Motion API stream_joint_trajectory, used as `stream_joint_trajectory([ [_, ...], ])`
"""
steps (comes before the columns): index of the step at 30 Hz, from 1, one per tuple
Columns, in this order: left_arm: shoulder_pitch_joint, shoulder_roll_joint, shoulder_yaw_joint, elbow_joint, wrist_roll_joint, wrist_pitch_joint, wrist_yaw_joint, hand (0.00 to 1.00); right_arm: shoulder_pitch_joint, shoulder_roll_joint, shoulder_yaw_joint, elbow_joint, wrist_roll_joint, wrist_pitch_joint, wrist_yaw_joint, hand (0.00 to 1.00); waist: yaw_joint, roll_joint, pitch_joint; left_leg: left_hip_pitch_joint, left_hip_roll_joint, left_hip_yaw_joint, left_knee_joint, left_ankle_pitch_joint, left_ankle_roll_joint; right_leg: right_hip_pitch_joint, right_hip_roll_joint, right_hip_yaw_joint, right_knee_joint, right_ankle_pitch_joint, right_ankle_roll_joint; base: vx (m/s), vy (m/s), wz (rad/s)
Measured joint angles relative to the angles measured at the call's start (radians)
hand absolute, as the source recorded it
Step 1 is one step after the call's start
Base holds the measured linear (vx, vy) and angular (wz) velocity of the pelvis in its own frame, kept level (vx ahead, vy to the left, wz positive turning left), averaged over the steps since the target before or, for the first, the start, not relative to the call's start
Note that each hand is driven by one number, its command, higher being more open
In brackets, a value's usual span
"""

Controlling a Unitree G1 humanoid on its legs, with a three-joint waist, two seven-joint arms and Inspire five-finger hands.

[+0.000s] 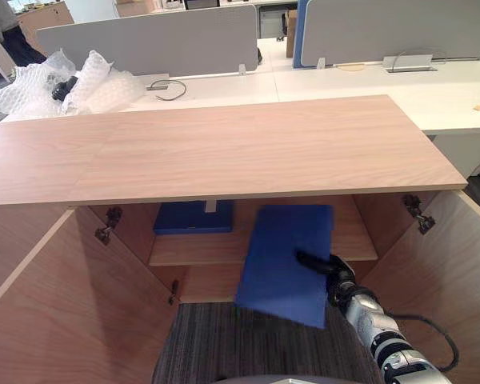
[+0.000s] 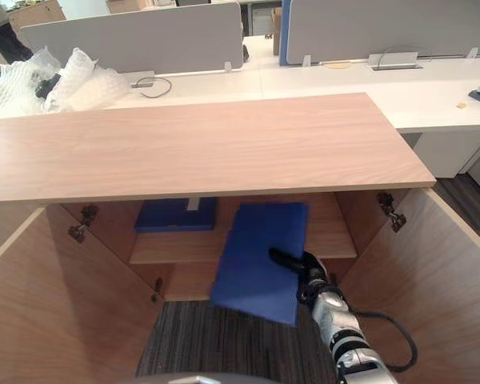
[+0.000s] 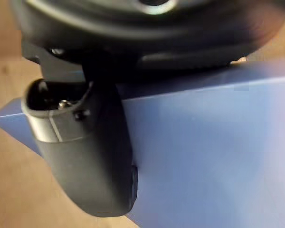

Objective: Walk over to the cabinet, pick up the folder, carry it to the office cabinet, place the folder inside the office cabinet, then close the office cabinet door

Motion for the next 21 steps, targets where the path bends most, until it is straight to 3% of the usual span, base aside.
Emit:
stream_joint_trajectory([
  [3, 0.001, -0.004, 0.022, -0.006, -0.001, 0.001, 0.022, 1.00, -0.016, 0.025, -0.054, 0.009, 0.194, -0.010, -0.026, 0.00, 0.000, 0.003, 0.006, 0.004, -0.003, -0.003, 0.000, 0.000, 0.000, 0.007, -0.004, -0.004, -0.006, 0.001, 0.002, -0.02, 0.018, 0.03],
  [7, 0.009, -0.004, 0.029, -0.035, -0.005, 0.002, 0.045, 1.00, -0.093, 0.050, -0.167, 0.066, 0.323, -0.054, -0.048, 0.00, 0.003, 0.008, 0.038, -0.001, -0.013, -0.007, 0.008, -0.001, 0.002, 0.010, -0.014, -0.008, -0.009, 0.007, 0.009, -0.04, 0.043, 0.04],
  [11, -0.012, -0.014, 0.045, -0.076, -0.009, 0.002, 0.070, 1.00, -0.256, 0.048, -0.310, 0.123, 0.407, -0.105, -0.101, 0.00, 0.016, 0.026, 0.132, -0.076, -0.021, -0.016, 0.108, -0.028, 0.026, -0.044, -0.036, -0.003, 0.044, 0.010, 0.016, -0.10, 0.067, -0.02],
  [15, -0.063, -0.080, 0.061, -0.115, -0.020, 0.001, 0.119, 1.00, -0.424, 0.050, -0.387, 0.063, 0.487, -0.145, -0.145, 0.00, 0.030, 0.070, 0.230, -0.276, -0.016, -0.020, 0.390, -0.130, 0.046, -0.257, -0.088, 0.021, 0.357, -0.105, 0.024, -0.18, 0.061, -0.02],
  [18, -0.065, -0.110, 0.060, -0.160, -0.050, 0.000, 0.131, 1.00, -0.549, 0.058, -0.411, 0.021, 0.521, -0.146, -0.180, 0.00, 0.044, 0.076, 0.269, -0.450, -0.016, -0.019, 0.629, -0.226, 0.048, -0.453, -0.128, 0.061, 0.631, -0.219, 0.027, -0.20, -0.004, 0.00],
  [21, -0.065, -0.127, 0.059, -0.171, -0.078, 0.001, 0.131, 1.00, -0.658, 0.058, -0.455, -0.004, 0.550, -0.151, -0.205, 0.00, 0.053, 0.086, 0.309, -0.560, -0.013, -0.015, 0.772, -0.285, 0.042, -0.574, -0.150, 0.092, 0.789, -0.279, 0.034, -0.20, -0.013, -0.02],
])
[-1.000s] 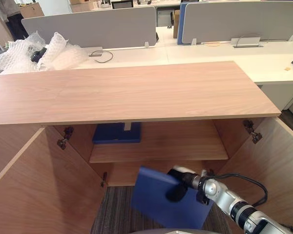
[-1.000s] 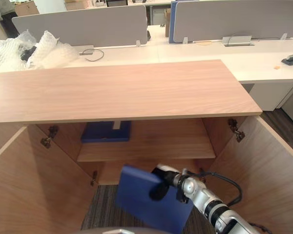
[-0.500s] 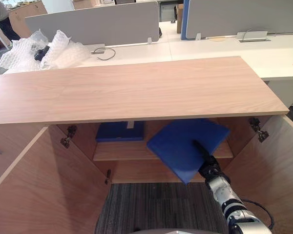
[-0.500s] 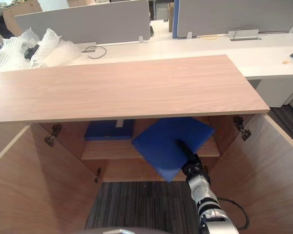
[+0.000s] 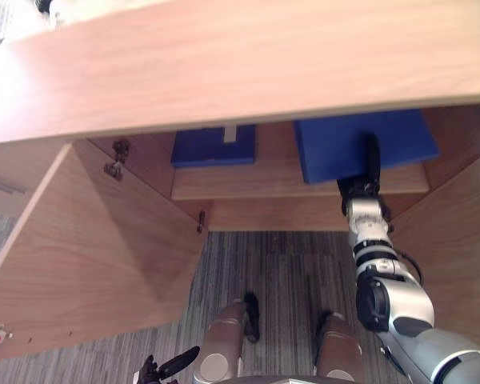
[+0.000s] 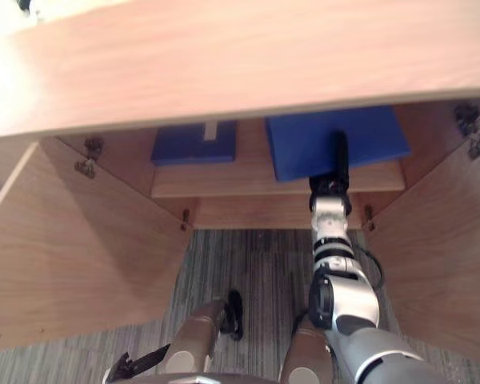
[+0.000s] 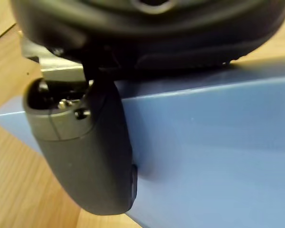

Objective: Walk over to the cabinet, pick up the folder, carry it to the office cabinet, place the folder inside the office cabinet, then close the office cabinet door

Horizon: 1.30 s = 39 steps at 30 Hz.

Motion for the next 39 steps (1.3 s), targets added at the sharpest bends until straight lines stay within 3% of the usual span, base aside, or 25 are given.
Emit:
stream_joint_trajectory([
  [8, -0.036, -0.034, -0.001, -0.051, -0.015, 0.005, -0.007, 1.00, -0.239, -0.075, -0.039, -0.073, 0.039, -0.043, -0.067, 0.00, 0.026, 0.023, 0.079, -0.295, 0.006, 0.029, 0.375, -0.128, 0.023, -0.332, -0.035, 0.115, 0.381, -0.120, 0.030, -0.09, 0.024, -0.06],
  [12, -0.057, -0.034, -0.024, -0.105, -0.019, 0.024, -0.019, 1.00, -0.274, -0.106, -0.066, -0.096, 0.079, -0.065, -0.090, 0.00, 0.038, 0.033, 0.093, -0.373, -0.001, 0.030, 0.440, -0.145, 0.014, -0.412, -0.050, 0.134, 0.453, -0.139, 0.038, -0.05, 0.035, 0.07],
  [20, -0.023, -0.008, -0.201, -0.292, -0.020, 0.060, -0.061, 1.00, -0.345, -0.189, -0.082, -0.130, 0.120, -0.089, -0.148, 0.00, 0.070, 0.067, 0.111, -0.440, -0.016, 0.031, 0.453, -0.130, 0.032, -0.488, -0.069, 0.140, 0.490, -0.141, 0.030, 0.02, -0.031, 0.07],
  [21, -0.017, -0.005, -0.219, -0.330, -0.020, 0.065, -0.070, 1.00, -0.356, -0.215, -0.076, -0.130, 0.119, -0.081, -0.155, 1.00, 0.077, 0.071, 0.112, -0.451, -0.018, 0.031, 0.453, -0.128, 0.032, -0.501, -0.072, 0.140, 0.494, -0.142, 0.029, 0.04, -0.049, 0.10],
  [28, 0.007, 0.010, -0.296, -0.489, -0.020, 0.085, -0.116, 1.00, -0.367, -0.304, 0.010, -0.125, 0.105, -0.012, -0.185, 1.00, 0.083, 0.080, 0.116, -0.466, -0.032, 0.019, 0.452, -0.124, 0.032, -0.511, -0.087, 0.130, 0.510, -0.158, 0.023, 0.04, -0.055, 0.08],
  [39, 0.020, 0.004, -0.300, -0.520, -0.014, 0.092, -0.107, 1.00, -0.390, -0.276, 0.086, -0.092, -0.051, 0.069, -0.187, 1.00, 0.080, 0.080, 0.116, -0.449, -0.032, 0.003, 0.436, -0.113, 0.014, -0.491, -0.088, 0.109, 0.508, -0.166, 0.008, 0.03, -0.067, 0.03],
])
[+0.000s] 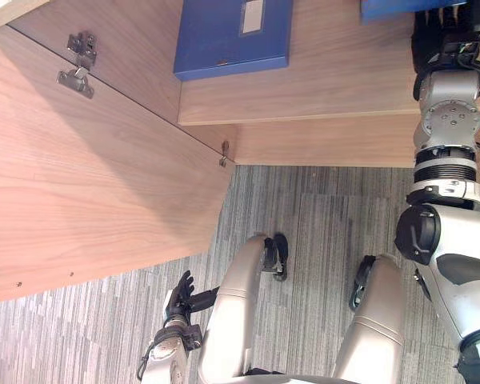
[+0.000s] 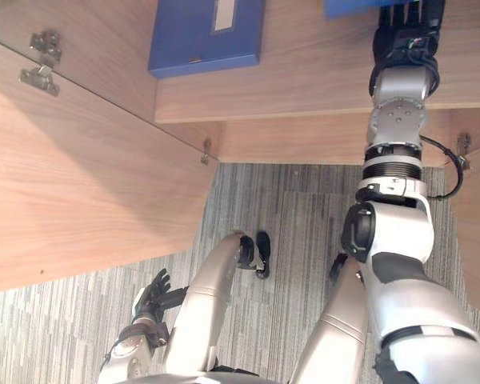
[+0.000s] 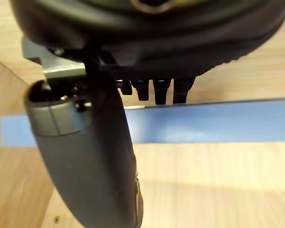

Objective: Walk over to the cabinet, pick up the folder, carry it to the office cabinet, place the folder inside the office cabinet, then close the office cabinet door

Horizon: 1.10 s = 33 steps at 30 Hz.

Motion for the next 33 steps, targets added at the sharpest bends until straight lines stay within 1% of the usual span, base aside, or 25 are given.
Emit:
stream_joint_trajectory([
  [5, 0.009, -0.010, 0.010, -0.017, 0.008, 0.009, 0.008, 1.00, 0.000, 0.006, 0.038, 0.051, -0.052, 0.038, 0.004, 1.00, -0.009, 0.000, 0.000, 0.025, 0.000, -0.004, -0.019, 0.004, -0.007, 0.026, 0.001, -0.007, -0.015, 0.000, -0.001, 0.03, -0.066, 0.00],
  [8, 0.025, -0.016, 0.018, -0.039, 0.013, 0.009, 0.007, 1.00, 0.000, 0.004, 0.101, 0.079, -0.134, 0.089, 0.034, 1.00, -0.021, 0.000, 0.000, 0.040, 0.002, -0.004, -0.034, 0.006, -0.009, 0.041, 0.005, -0.010, -0.029, 0.001, -0.002, 0.04, -0.056, -0.03],
  [10, 0.040, -0.016, 0.019, -0.066, 0.014, 0.009, 0.000, 1.00, 0.001, -0.013, 0.176, 0.127, -0.261, 0.159, 0.087, 1.00, -0.024, -0.001, -0.001, 0.052, 0.005, -0.003, -0.043, 0.007, -0.010, 0.051, 0.008, -0.013, -0.037, 0.001, -0.003, 0.06, -0.064, -0.04],
  [11, 0.044, -0.016, 0.020, -0.074, 0.014, 0.009, -0.004, 1.00, 0.001, -0.017, 0.197, 0.137, -0.301, 0.175, 0.101, 1.00, -0.025, -0.001, -0.002, 0.055, 0.006, -0.003, -0.046, 0.007, -0.010, 0.053, 0.008, -0.014, -0.039, 0.001, -0.003, 0.05, -0.065, -0.03],
  [13, 0.057, -0.016, 0.020, -0.101, 0.015, 0.009, -0.021, 1.00, 0.002, -0.035, 0.278, 0.171, -0.482, 0.231, 0.178, 1.00, -0.026, -0.001, -0.002, 0.066, 0.010, -0.004, -0.053, 0.007, -0.011, 0.064, 0.011, -0.019, -0.045, 0.001, -0.004, 0.04, -0.054, -0.04],
  [14, 0.061, -0.016, 0.020, -0.108, 0.015, 0.009, -0.025, 1.00, 0.003, -0.039, 0.299, 0.175, -0.510, 0.239, 0.194, 1.00, -0.026, -0.001, -0.003, 0.068, 0.011, -0.004, -0.055, 0.008, -0.011, 0.067, 0.012, -0.020, -0.048, 0.002, -0.004, 0.03, -0.051, -0.03],
  [16, 0.078, -0.014, 0.020, -0.138, 0.017, 0.008, -0.041, 1.00, 0.008, -0.060, 0.375, 0.192, -0.649, 0.262, 0.271, 1.00, -0.025, -0.007, -0.016, 0.071, 0.013, -0.004, -0.069, 0.012, -0.017, 0.069, 0.014, -0.025, -0.060, 0.005, -0.009, 0.04, -0.046, -0.02],
  [17, 0.081, -0.013, 0.020, -0.145, 0.019, 0.009, -0.045, 1.00, 0.012, -0.067, 0.391, 0.192, -0.691, 0.265, 0.294, 1.00, -0.026, -0.008, -0.017, 0.074, 0.013, -0.005, -0.072, 0.012, -0.017, 0.072, 0.015, -0.027, -0.063, 0.005, -0.009, 0.04, -0.045, 0.01],
  [18, 0.085, -0.012, 0.020, -0.164, 0.030, 0.009, -0.055, 1.00, 0.022, -0.090, 0.415, 0.192, -0.776, 0.271, 0.345, 1.00, -0.025, -0.009, -0.018, 0.081, 0.014, -0.007, -0.077, 0.013, -0.017, 0.080, 0.015, -0.031, -0.068, 0.005, -0.009, 0.03, -0.036, 0.02],
  [19, 0.088, -0.012, 0.019, -0.175, 0.037, 0.009, -0.059, 1.00, 0.027, -0.096, 0.428, 0.192, -0.798, 0.270, 0.364, 1.00, -0.024, -0.011, -0.018, 0.085, 0.014, -0.007, -0.080, 0.014, -0.017, 0.084, 0.015, -0.032, -0.071, 0.005, -0.009, 0.04, -0.043, 0.01],
  [21, 0.119, -0.011, 0.016, -0.250, 0.056, 0.010, -0.084, 1.00, 0.048, -0.128, 0.462, 0.190, -0.904, 0.263, 0.446, 1.00, -0.025, -0.022, -0.029, 0.088, 0.013, -0.005, -0.090, 0.015, -0.018, 0.086, 0.015, -0.033, -0.079, 0.005, -0.009, 0.05, -0.040, -0.01],
  [22, 0.126, -0.011, 0.014, -0.270, 0.056, 0.010, -0.089, 1.00, 0.052, -0.137, 0.470, 0.190, -0.916, 0.261, 0.464, 1.00, -0.025, -0.023, -0.031, 0.090, 0.013, -0.005, -0.092, 0.015, -0.019, 0.087, 0.015, -0.033, -0.081, 0.005, -0.009, 0.06, -0.039, 0.00],
  [24, 0.137, -0.010, 0.012, -0.325, 0.059, 0.010, -0.117, 1.00, 0.070, -0.156, 0.474, 0.188, -1.009, 0.254, 0.528, 1.00, -0.024, -0.026, -0.037, 0.103, 0.013, -0.005, -0.108, 0.016, -0.020, 0.102, 0.016, -0.038, -0.098, 0.007, -0.008, 0.06, -0.033, -0.01],
  [25, 0.144, -0.010, 0.012, -0.340, 0.062, 0.010, -0.122, 1.00, 0.079, -0.160, 0.480, 0.186, -1.030, 0.252, 0.541, 1.00, -0.025, -0.029, -0.043, 0.103, 0.013, -0.004, -0.112, 0.017, -0.020, 0.102, 0.016, -0.038, -0.101, 0.007, -0.008, 0.06, -0.026, -0.02],
  [26, 0.159, -0.010, 0.011, -0.380, 0.078, 0.011, -0.128, 1.00, 0.092, -0.168, 0.500, 0.179, -1.082, 0.237, 0.570, 1.00, -0.026, -0.036, -0.052, 0.107, 0.013, -0.003, -0.119, 0.017, -0.020, 0.105, 0.017, -0.039, -0.108, 0.007, -0.007, 0.07, -0.026, -0.01],
  [29, 0.165, -0.009, 0.011, -0.421, 0.096, 0.015, -0.139, 1.00, 0.113, -0.182, 0.507, 0.163, -1.138, 0.224, 0.604, 1.00, -0.026, -0.037, -0.053, 0.122, 0.014, -0.004, -0.131, 0.017, -0.020, 0.123, 0.017, -0.046, -0.123, 0.008, -0.006, 0.07, -0.024, 0.00],
  [31, 0.176, -0.008, 0.009, -0.457, 0.096, 0.018, -0.151, 1.00, 0.144, -0.199, 0.530, 0.117, -1.219, 0.208, 0.638, 1.00, -0.026, -0.039, -0.055, 0.137, 0.015, -0.002, -0.145, 0.017, -0.020, 0.139, 0.019, -0.049, -0.140, 0.010, -0.002, 0.08, -0.020, -0.04],
  [33, 0.194, -0.006, -0.001, -0.492, 0.098, 0.020, -0.160, 1.00, 0.187, -0.223, 0.586, 0.025, -1.299, 0.196, 0.665, 1.00, -0.027, -0.041, -0.056, 0.148, 0.019, 0.001, -0.159, 0.018, -0.020, 0.149, 0.024, -0.050, -0.160, 0.016, 0.002, 0.08, -0.008, -0.10],
])
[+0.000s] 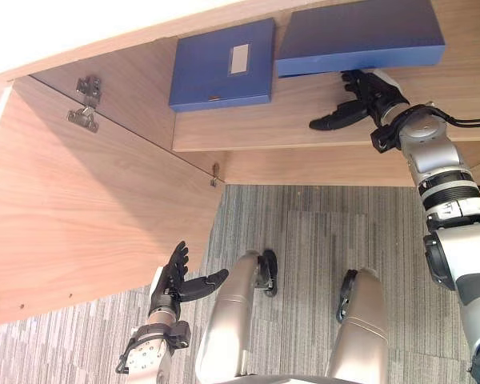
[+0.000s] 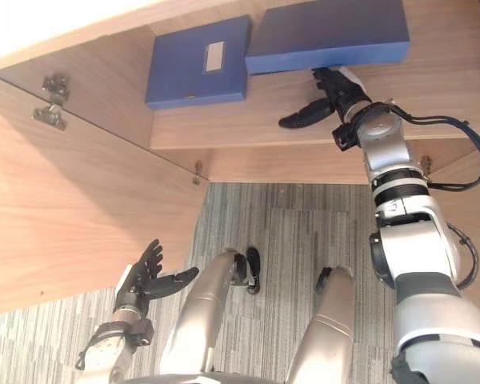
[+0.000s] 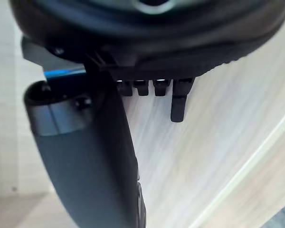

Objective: Walk over to the cabinet, pick up the folder, carry it to the office cabinet, place the folder inside the office cabinet, then close the office cabinet door

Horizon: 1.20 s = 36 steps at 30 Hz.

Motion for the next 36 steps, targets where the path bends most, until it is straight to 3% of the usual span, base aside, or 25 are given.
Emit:
stream_joint_trajectory([
  [5, 0.014, 0.001, -0.029, -0.034, 0.030, 0.002, -0.024, 1.00, 0.091, -0.025, 0.110, -0.134, -0.043, -0.038, 0.101, 1.00, -0.015, -0.017, -0.002, 0.055, 0.007, 0.021, -0.053, 0.003, -0.001, 0.041, 0.011, 0.005, -0.052, 0.016, 0.004, 0.09, -0.007, -0.15],
  [8, 0.026, 0.014, -0.046, -0.047, 0.033, 0.001, -0.028, 1.00, 0.105, -0.037, 0.185, -0.152, -0.117, -0.067, 0.113, 1.00, -0.017, -0.036, 0.000, 0.103, 0.015, 0.042, -0.110, 0.015, -0.001, 0.075, 0.020, 0.006, -0.107, 0.038, -0.008, 0.08, -0.004, -0.17],
  [14, 0.057, 0.064, -0.098, -0.044, 0.012, 0.000, -0.041, 1.00, 0.138, -0.057, 0.270, -0.113, -0.198, -0.085, 0.145, 1.00, -0.015, -0.073, -0.012, 0.242, 0.012, 0.066, -0.292, 0.078, -0.002, 0.203, 0.024, -0.034, -0.278, 0.109, -0.017, 0.10, 0.026, -0.10],
  [17, 0.074, 0.072, -0.105, -0.043, -0.010, -0.005, -0.043, 1.00, 0.163, -0.053, 0.276, -0.076, -0.231, -0.089, 0.157, 1.00, -0.016, -0.086, -0.022, 0.327, 0.008, 0.086, -0.432, 0.138, -0.009, 0.279, 0.036, -0.059, -0.410, 0.169, -0.021, 0.11, 0.048, -0.14],
  [21, 0.078, 0.088, -0.105, -0.006, -0.011, -0.005, -0.043, 1.00, 0.211, -0.016, 0.273, -0.020, -0.237, -0.080, 0.154, 1.00, -0.023, -0.110, -0.046, 0.418, 0.014, 0.100, -0.556, 0.189, -0.025, 0.370, 0.055, -0.091, -0.529, 0.214, -0.027, 0.12, 0.006, -0.08],
  [27, 0.074, 0.086, -0.102, 0.061, 0.020, -0.004, -0.041, 1.00, 0.345, 0.108, 0.226, 0.051, -0.236, -0.022, 0.135, 1.00, -0.031, -0.134, -0.085, 0.535, 0.044, 0.103, -0.580, 0.199, -0.030, 0.519, 0.094, -0.114, -0.624, 0.245, -0.034, 0.08, -0.014, -0.10],
  [29, 0.073, 0.080, -0.097, 0.083, 0.046, -0.005, -0.037, 1.00, 0.382, 0.145, 0.224, 0.077, -0.233, -0.009, 0.135, 1.00, -0.027, -0.146, -0.095, 0.547, 0.048, 0.080, -0.547, 0.197, -0.033, 0.550, 0.103, -0.108, -0.637, 0.248, -0.037, 0.03, -0.028, -0.21],
  [32, 0.056, 0.049, -0.086, 0.167, 0.078, -0.005, -0.021, 1.00, 0.449, 0.228, 0.180, 0.128, -0.234, 0.001, 0.137, 1.00, -0.021, -0.157, -0.124, 0.557, 0.046, -0.064, -0.487, 0.183, -0.055, 0.596, 0.137, -0.087, -0.682, 0.269, -0.046, 0.00, -0.042, -0.37],
  [34, 0.055, 0.026, -0.096, 0.222, 0.079, -0.003, -0.021, 1.00, 0.519, 0.279, 0.105, 0.138, -0.234, 0.001, 0.128, 1.00, -0.016, -0.157, -0.176, 0.561, 0.060, -0.134, -0.485, 0.152, -0.093, 0.614, 0.181, -0.072, -0.747, 0.304, -0.049, -0.03, 0.026, -0.39],
  [36, 0.064, 0.020, -0.116, 0.227, 0.090, -0.003, -0.028, 1.00, 0.571, 0.306, 0.057, 0.147, -0.237, 0.000, 0.108, 1.00, -0.009, -0.158, -0.206, 0.578, 0.078, -0.152, -0.507, 0.125, -0.086, 0.625, 0.210, -0.057, -0.791, 0.331, -0.050, -0.04, 0.081, -0.39],
])
